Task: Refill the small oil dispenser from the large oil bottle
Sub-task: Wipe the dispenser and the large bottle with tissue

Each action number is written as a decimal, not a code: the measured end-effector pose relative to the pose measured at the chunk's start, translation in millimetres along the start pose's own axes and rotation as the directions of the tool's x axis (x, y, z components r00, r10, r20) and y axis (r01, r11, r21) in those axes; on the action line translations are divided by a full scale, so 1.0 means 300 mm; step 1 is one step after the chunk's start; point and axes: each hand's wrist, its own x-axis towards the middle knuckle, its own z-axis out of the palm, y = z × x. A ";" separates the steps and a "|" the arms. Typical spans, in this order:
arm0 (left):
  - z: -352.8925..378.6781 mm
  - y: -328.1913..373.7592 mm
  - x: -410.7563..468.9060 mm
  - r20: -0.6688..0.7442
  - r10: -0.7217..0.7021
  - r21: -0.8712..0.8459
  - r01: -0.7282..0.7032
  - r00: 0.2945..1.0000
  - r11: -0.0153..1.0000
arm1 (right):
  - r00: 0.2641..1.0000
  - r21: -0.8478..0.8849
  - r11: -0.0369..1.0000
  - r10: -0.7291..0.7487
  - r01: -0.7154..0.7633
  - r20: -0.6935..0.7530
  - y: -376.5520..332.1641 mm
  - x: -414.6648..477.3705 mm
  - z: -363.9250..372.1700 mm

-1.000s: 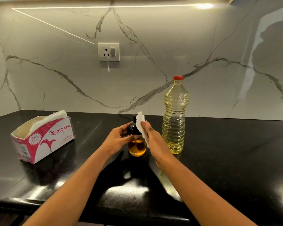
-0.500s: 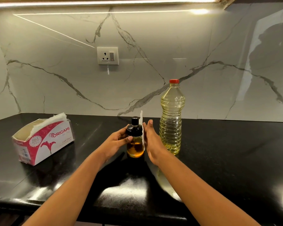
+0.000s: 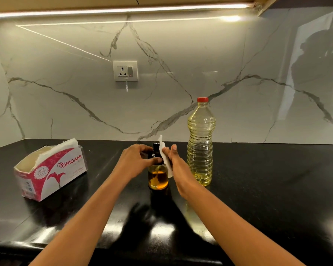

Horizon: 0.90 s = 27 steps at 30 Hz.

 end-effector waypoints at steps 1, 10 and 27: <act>-0.003 0.010 0.004 -0.017 -0.016 0.012 0.016 1.000 1.000 | 1.000 -0.016 1.000 0.006 -0.006 -0.005 -0.007 0.009 0.007; -0.038 -0.009 0.040 0.081 -0.049 0.017 0.047 0.996 0.999 | 0.999 0.117 0.992 0.039 -0.042 0.026 0.028 0.010 -0.028; -0.094 -0.042 0.079 0.318 0.086 -0.051 -0.073 0.944 0.996 | 0.987 0.195 0.971 0.116 -0.136 0.113 0.035 0.075 0.013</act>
